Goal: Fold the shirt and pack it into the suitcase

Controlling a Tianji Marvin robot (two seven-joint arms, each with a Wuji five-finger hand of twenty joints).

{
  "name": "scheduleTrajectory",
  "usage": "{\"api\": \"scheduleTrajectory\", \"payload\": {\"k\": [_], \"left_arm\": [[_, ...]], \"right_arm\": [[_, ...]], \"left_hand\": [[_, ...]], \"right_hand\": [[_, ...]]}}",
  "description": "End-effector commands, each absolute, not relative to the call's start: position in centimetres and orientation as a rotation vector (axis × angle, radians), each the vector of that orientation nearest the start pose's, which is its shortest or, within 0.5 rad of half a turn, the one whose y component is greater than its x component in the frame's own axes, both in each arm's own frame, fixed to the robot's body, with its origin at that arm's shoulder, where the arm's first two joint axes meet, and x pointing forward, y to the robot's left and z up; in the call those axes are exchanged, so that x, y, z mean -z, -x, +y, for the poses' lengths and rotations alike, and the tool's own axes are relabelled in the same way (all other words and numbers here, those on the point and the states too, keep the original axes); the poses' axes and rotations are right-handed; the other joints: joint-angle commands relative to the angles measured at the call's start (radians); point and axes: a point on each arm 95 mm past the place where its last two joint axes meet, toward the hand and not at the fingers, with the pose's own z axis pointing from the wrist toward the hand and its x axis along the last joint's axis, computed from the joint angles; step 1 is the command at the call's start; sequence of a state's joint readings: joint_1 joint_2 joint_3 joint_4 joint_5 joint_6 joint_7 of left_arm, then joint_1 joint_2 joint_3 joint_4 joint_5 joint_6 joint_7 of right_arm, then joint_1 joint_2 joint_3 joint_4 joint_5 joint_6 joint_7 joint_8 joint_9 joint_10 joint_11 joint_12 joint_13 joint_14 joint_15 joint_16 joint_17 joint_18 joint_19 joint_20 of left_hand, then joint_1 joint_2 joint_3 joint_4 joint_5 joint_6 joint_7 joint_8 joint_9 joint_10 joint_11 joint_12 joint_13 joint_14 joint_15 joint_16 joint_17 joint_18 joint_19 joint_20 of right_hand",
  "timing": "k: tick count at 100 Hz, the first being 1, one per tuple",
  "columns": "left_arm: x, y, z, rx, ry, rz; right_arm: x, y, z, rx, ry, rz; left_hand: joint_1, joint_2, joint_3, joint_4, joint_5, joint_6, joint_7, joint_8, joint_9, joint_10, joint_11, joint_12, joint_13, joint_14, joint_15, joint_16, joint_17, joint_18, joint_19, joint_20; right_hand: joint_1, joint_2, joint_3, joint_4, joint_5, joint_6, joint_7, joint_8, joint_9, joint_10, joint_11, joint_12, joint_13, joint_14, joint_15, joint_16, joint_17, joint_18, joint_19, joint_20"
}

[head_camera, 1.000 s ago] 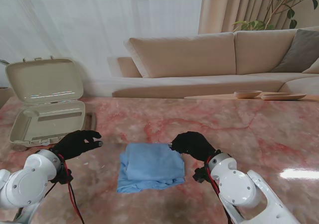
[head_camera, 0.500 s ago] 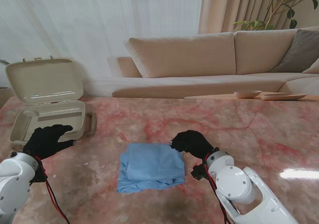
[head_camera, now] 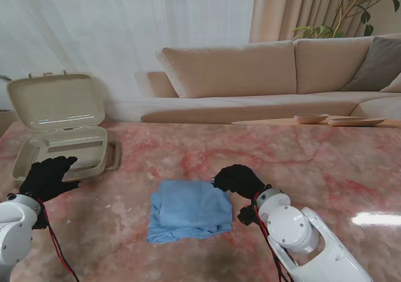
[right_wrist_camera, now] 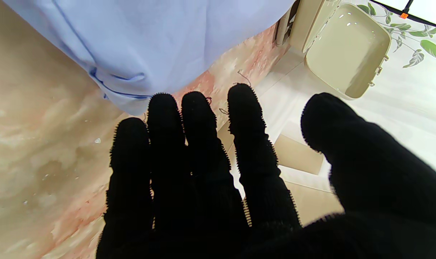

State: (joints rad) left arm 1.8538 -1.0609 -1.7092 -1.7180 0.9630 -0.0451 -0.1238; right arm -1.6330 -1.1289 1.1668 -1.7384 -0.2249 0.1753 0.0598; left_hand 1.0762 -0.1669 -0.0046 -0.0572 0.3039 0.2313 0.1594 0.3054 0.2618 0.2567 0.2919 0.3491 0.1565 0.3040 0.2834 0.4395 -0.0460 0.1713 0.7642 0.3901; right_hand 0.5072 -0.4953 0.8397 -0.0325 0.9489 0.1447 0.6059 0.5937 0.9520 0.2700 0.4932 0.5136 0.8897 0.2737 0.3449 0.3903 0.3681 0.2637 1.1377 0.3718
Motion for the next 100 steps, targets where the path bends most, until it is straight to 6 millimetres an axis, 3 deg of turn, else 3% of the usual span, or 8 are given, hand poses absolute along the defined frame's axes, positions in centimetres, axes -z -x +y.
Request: {"api": "scheduleTrajectory", "payload": {"k": [1,31,75,100], "left_arm": [[31.1,-35.4,16.9,1.150,1.429,1.321],[32.3,-37.4,18.0,1.099,1.490,1.365],[33.9,-39.8,18.5,1.064,1.572,1.376],[34.6,-40.2,18.3,1.052,1.602,1.384]], "right_arm": [[33.1,-37.0,4.6,1.959,2.292,-1.237],[33.3,-37.2,5.0,1.929,2.294,-1.256],[33.5,-37.0,4.9,1.889,2.309,-1.263],[33.8,-37.0,4.8,1.877,2.321,-1.245]], "left_hand": [[0.048,-0.008,0.001,0.021,-0.049,0.022,0.001,-0.015,-0.034,-0.012,0.024,-0.010,-0.044,-0.023,0.015,-0.014,-0.013,-0.033,-0.021,-0.014],[0.075,-0.027,0.009,0.025,-0.037,0.031,0.056,-0.018,-0.012,-0.012,0.050,-0.010,-0.019,-0.012,0.045,-0.011,-0.007,-0.026,0.022,0.004],[0.123,0.001,0.044,0.023,-0.005,0.009,0.135,-0.012,0.026,-0.008,0.073,-0.003,0.029,0.011,0.083,0.008,0.025,0.004,0.084,0.033],[0.176,0.012,0.073,0.015,0.042,-0.012,0.224,0.005,0.068,-0.006,0.100,0.013,0.117,0.012,0.163,0.079,0.084,0.012,0.200,0.092]], "right_hand": [[-0.028,0.002,0.009,-0.005,-0.020,-0.018,0.007,-0.001,-0.015,-0.017,0.005,-0.015,-0.022,-0.037,-0.002,-0.020,-0.012,-0.034,-0.011,-0.019],[-0.012,0.016,-0.017,0.002,-0.023,-0.007,0.008,-0.002,-0.019,-0.006,0.006,-0.016,-0.025,-0.026,-0.003,-0.019,-0.018,-0.026,-0.012,-0.021],[-0.034,0.029,-0.013,0.003,-0.001,-0.010,0.013,-0.003,0.004,-0.004,0.014,-0.011,-0.005,-0.021,0.013,-0.011,-0.009,-0.020,0.007,-0.016],[-0.067,0.069,-0.024,0.012,0.018,-0.014,-0.010,0.022,0.009,-0.013,0.015,-0.009,-0.001,-0.026,0.018,-0.010,-0.007,-0.023,0.011,-0.015]]}}
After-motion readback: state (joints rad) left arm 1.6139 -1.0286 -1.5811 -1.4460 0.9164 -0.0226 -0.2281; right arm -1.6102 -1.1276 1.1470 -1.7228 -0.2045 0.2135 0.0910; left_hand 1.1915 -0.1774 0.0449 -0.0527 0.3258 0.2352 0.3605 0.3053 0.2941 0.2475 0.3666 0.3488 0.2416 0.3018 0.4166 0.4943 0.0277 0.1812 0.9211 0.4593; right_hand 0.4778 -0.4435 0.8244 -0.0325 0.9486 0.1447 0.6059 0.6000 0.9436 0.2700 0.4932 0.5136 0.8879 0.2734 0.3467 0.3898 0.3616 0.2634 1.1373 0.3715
